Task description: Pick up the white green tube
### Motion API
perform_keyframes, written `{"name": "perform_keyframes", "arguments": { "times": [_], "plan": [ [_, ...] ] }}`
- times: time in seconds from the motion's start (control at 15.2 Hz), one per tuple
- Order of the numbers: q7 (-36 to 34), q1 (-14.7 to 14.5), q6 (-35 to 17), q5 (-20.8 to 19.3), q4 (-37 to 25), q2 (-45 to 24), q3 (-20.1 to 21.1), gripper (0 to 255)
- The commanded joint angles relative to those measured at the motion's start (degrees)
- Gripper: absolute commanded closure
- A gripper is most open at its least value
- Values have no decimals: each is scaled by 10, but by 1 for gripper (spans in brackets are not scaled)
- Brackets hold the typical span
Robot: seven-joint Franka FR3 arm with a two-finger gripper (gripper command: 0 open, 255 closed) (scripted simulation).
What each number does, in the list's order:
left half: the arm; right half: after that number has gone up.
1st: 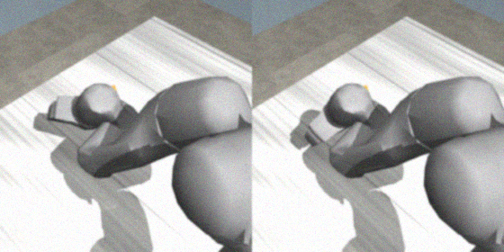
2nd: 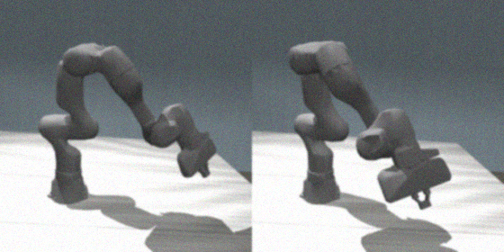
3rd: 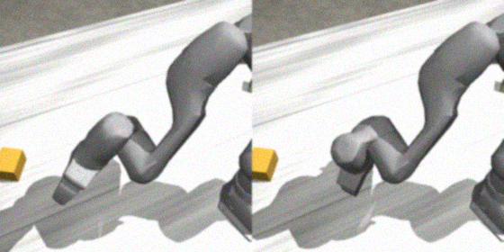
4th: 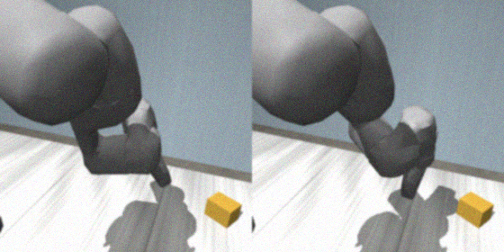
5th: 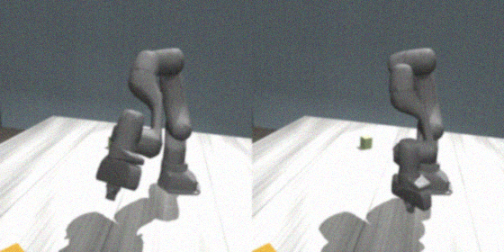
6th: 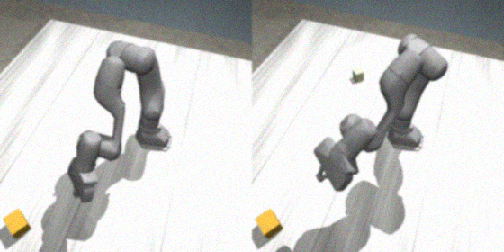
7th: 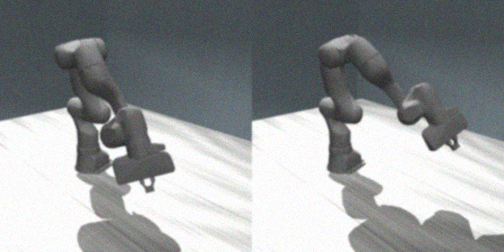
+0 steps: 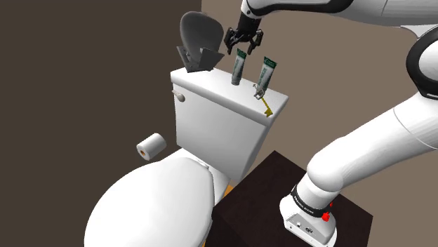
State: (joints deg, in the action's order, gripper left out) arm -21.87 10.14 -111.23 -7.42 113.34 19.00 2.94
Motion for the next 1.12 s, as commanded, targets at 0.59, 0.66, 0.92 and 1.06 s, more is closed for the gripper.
{"name": "perform_keyframes", "arguments": {
  "times": [0.59, 0.66, 0.92, 1.06],
  "plan": [
    [-2, 0, -13, -1, 14, 2, 0, 255],
    [-1, 0, -13, -1, 14, 2, 0, 255],
    [2, 0, 10, 0, -12, -1, 0, 255],
    [4, 0, 25, 1, -30, -4, 0, 255]
  ]
}}
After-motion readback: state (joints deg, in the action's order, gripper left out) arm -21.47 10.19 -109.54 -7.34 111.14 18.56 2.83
